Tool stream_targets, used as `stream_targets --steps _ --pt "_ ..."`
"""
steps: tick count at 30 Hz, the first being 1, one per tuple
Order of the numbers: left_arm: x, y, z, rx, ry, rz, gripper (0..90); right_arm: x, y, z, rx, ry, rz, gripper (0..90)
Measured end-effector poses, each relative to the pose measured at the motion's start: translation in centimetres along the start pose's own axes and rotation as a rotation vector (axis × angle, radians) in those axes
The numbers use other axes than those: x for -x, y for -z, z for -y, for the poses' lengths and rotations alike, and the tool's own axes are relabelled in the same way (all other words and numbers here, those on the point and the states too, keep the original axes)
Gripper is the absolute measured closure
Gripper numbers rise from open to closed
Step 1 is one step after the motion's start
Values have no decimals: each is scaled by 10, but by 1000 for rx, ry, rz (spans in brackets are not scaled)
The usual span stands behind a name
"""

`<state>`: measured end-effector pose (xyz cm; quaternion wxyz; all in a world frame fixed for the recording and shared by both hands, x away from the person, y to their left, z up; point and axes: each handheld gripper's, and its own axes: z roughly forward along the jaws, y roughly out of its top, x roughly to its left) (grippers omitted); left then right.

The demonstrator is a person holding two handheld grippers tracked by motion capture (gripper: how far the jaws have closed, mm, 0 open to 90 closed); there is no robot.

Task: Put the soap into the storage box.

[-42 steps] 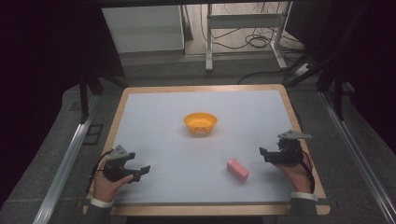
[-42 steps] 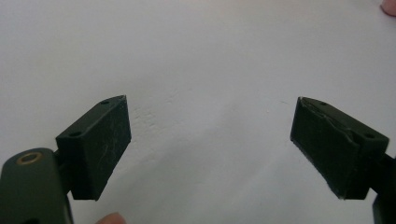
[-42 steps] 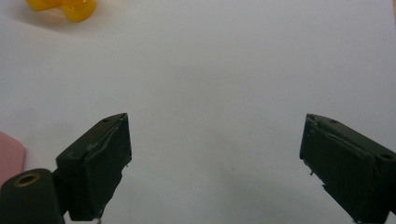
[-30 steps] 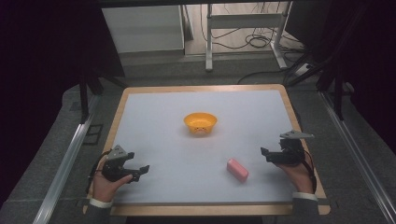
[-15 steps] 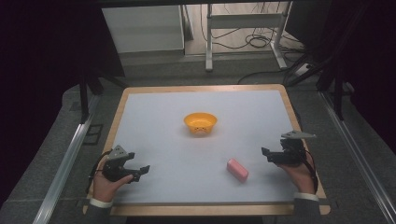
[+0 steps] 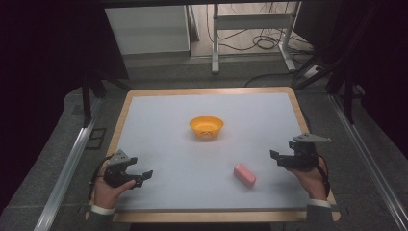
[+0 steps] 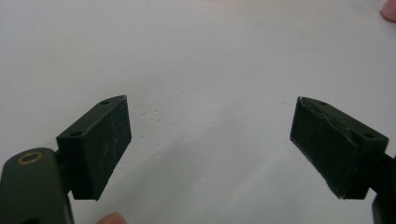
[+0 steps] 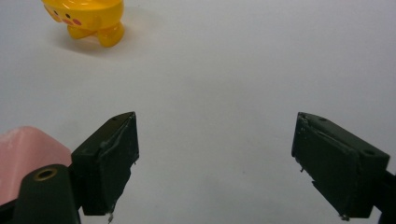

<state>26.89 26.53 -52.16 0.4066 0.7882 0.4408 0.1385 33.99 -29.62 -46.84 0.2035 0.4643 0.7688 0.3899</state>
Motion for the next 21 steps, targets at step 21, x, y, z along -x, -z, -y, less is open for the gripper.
stream_targets --steps 21 --pt "2 1 -1 11 4 21 130 -20 4 -23 -112 100 -13 218"
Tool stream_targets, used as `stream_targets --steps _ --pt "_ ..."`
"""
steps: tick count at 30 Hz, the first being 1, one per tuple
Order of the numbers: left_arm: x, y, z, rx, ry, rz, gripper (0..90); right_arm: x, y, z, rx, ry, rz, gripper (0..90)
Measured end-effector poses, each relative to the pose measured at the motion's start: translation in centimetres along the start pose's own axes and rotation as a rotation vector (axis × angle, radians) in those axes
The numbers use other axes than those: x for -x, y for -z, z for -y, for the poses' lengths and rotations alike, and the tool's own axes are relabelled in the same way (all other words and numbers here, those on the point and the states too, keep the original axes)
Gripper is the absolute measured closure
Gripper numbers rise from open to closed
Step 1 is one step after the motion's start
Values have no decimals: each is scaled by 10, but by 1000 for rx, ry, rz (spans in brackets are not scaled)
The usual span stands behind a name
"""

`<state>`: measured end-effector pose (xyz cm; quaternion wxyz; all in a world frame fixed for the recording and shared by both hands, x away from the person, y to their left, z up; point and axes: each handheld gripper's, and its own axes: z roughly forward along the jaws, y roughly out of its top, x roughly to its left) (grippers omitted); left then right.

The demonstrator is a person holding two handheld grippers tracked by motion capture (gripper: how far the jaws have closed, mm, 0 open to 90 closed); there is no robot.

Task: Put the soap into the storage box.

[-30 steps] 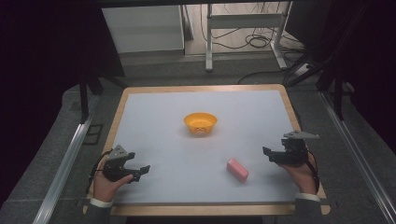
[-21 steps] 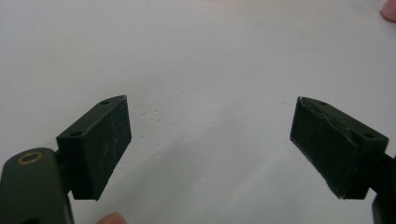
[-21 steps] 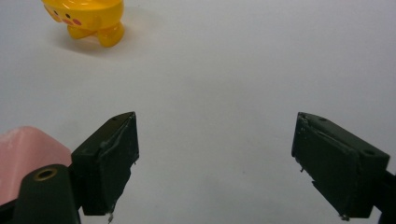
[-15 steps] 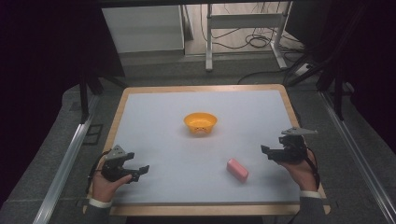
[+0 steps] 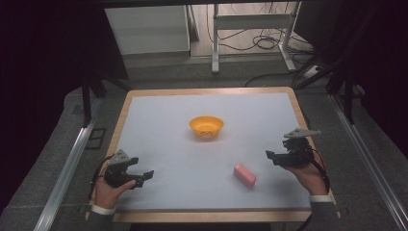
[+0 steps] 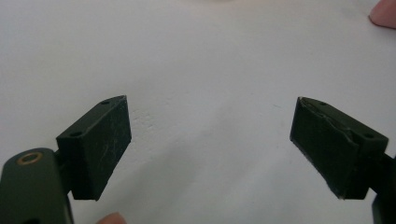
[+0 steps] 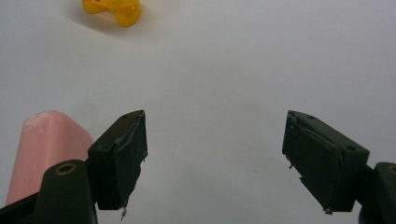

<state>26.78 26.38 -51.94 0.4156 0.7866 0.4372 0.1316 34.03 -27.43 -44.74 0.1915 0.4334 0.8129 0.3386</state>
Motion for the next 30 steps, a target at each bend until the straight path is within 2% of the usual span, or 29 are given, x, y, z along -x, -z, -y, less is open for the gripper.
stream_targets --steps 16,30 --pt "0 0 0 -1 0 -2 129 -18 4 -5 -37 52 -39 230" --pt "0 0 1 -3 -1 0 130 -27 1 -10 -76 78 -63 230"
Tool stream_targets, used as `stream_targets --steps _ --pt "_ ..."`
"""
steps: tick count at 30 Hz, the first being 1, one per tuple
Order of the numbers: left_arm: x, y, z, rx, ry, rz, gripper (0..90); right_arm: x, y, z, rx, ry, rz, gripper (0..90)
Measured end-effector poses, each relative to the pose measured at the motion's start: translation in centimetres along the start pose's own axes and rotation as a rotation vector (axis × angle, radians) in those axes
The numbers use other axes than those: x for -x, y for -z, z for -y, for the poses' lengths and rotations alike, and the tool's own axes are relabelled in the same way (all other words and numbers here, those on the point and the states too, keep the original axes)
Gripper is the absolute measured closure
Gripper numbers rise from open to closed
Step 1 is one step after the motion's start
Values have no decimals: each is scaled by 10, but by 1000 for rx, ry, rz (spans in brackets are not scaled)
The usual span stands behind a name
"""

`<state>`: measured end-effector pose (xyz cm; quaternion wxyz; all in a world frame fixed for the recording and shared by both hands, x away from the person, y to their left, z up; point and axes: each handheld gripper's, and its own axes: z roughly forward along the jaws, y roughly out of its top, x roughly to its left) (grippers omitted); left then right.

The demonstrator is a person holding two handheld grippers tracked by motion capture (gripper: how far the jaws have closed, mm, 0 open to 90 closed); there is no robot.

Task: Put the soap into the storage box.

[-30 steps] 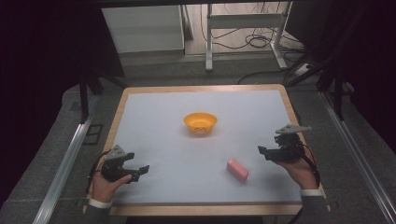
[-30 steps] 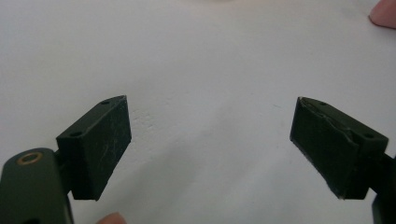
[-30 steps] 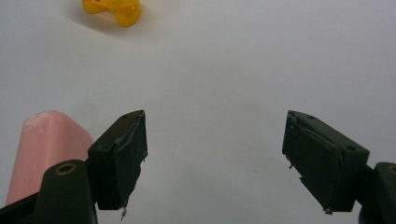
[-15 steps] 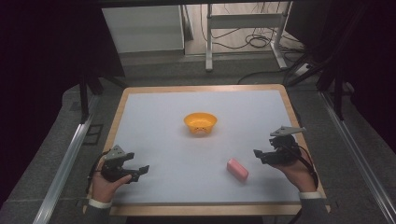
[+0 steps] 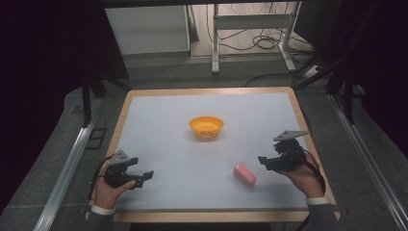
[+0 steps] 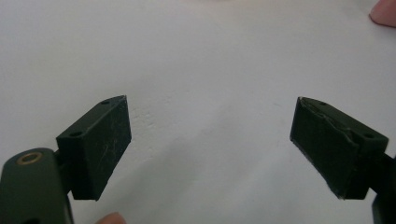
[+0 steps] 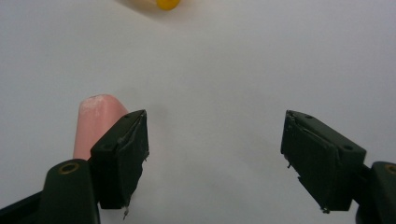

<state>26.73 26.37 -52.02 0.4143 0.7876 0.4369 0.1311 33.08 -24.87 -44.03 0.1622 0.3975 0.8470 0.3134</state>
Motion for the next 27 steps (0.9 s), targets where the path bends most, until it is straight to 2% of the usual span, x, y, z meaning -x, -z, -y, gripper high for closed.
stream_targets --steps 5,10,16,27 --pt "1 -1 0 -2 -2 -1 129 -6 -3 -3 -19 15 -18 232" --pt "1 -1 0 -2 -2 0 130 -12 0 -7 -3 24 -27 252" --pt "1 -1 0 -4 -3 2 130 -21 -2 -11 -15 45 -43 272" --pt "2 -2 0 -4 -3 6 130 -35 -13 -13 -77 82 -76 285"
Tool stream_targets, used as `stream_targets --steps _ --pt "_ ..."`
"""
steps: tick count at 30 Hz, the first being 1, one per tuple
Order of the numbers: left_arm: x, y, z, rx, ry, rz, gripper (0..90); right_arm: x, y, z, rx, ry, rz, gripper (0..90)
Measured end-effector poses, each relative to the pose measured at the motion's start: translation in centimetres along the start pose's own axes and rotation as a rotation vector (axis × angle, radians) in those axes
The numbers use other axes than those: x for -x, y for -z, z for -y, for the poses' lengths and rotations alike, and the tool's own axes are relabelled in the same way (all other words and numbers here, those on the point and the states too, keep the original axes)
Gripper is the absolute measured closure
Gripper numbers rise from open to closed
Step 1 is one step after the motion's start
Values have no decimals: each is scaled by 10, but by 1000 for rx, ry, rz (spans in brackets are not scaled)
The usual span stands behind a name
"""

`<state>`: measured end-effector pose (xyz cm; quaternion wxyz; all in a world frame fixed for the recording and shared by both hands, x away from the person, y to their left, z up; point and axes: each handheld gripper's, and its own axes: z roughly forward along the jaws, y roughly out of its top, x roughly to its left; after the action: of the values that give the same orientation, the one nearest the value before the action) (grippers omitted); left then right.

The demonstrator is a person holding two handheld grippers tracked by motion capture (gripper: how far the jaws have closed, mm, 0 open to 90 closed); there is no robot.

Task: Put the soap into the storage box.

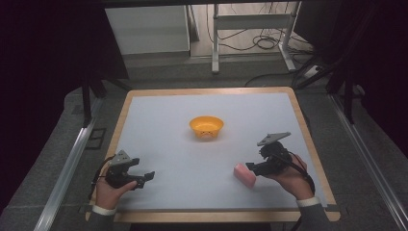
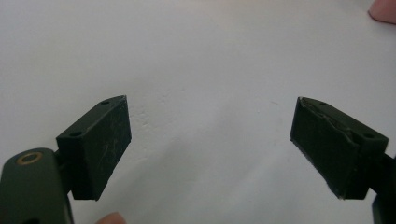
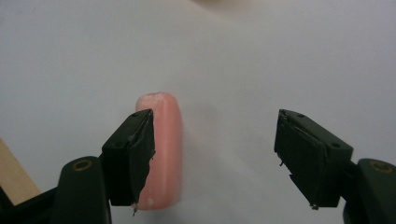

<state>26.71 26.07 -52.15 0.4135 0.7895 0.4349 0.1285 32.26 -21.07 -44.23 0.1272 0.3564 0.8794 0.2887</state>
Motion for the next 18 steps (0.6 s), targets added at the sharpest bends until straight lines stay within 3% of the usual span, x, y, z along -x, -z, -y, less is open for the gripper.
stream_targets --steps 18 --pt "1 -1 0 -4 -2 6 130 -22 -25 -7 -152 49 -63 342"
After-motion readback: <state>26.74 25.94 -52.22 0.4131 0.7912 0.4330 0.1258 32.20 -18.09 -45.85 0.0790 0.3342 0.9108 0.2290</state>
